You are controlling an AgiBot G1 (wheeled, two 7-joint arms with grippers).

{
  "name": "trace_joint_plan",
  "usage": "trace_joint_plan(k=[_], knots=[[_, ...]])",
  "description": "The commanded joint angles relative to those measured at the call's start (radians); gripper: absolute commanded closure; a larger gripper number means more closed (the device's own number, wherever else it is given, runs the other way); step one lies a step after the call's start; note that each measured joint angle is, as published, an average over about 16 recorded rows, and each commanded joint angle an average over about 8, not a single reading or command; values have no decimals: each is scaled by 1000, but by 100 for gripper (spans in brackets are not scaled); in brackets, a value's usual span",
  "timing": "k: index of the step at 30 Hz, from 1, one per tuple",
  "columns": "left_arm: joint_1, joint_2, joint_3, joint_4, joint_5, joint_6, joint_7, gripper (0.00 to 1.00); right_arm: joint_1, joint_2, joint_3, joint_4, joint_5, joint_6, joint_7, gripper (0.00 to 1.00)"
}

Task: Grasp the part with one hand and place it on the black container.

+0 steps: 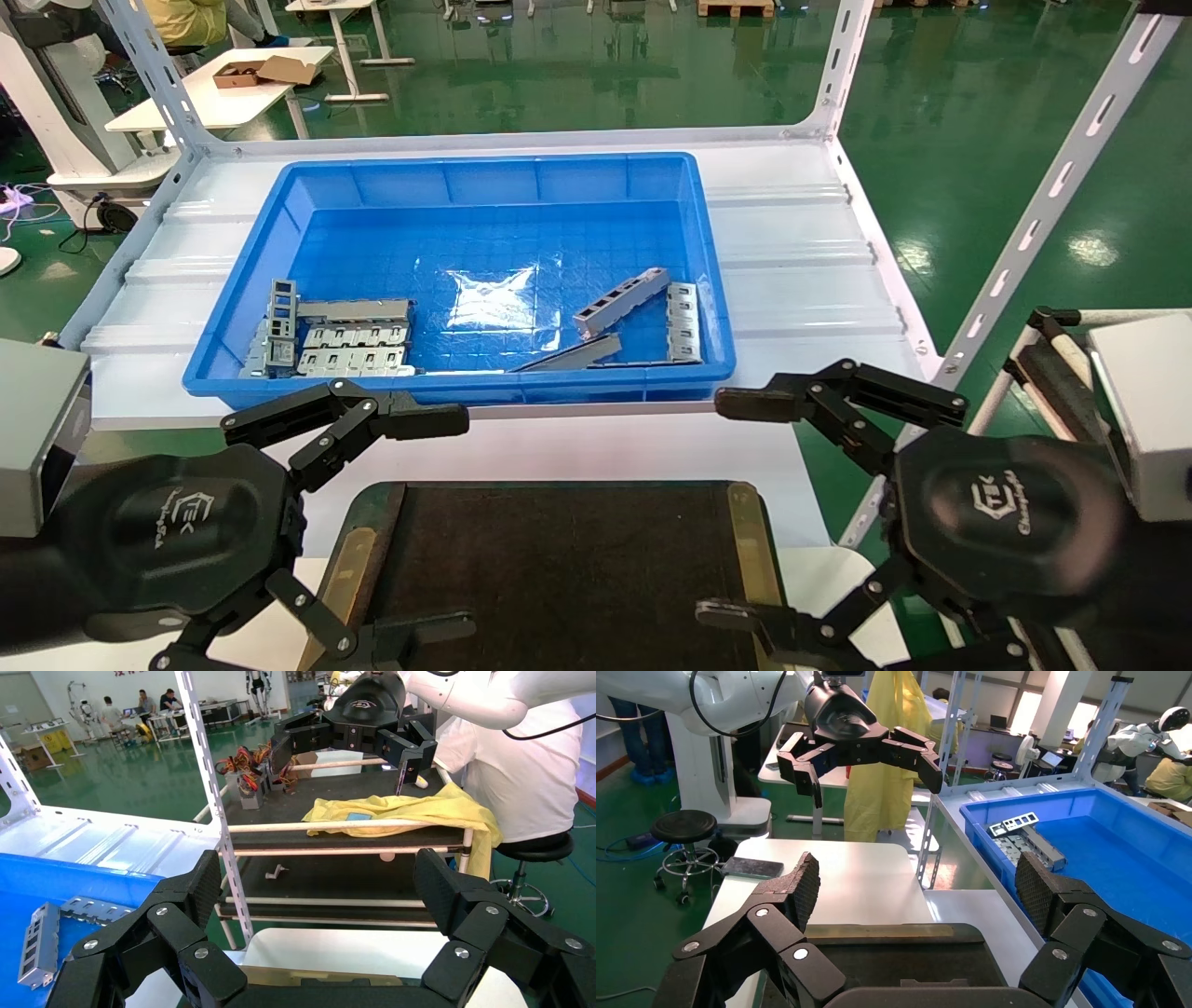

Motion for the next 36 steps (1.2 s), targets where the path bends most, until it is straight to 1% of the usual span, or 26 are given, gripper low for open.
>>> trace_joint_plan(k=[1,26,31,36], knots=[[0,0,0,0,0,0,0,0,0,0,0,0,0,0,0,0],[-2,2,1,-2,1,-4,-2,0,0,0,0,0,0,0,0,0],[-10,13,6,-11,9,-23,-13,0,0,0,0,-1,0,0,0,0],[-23,38,25,-14,49,-64,-28,0,0,0,0,-1,0,0,0,0]])
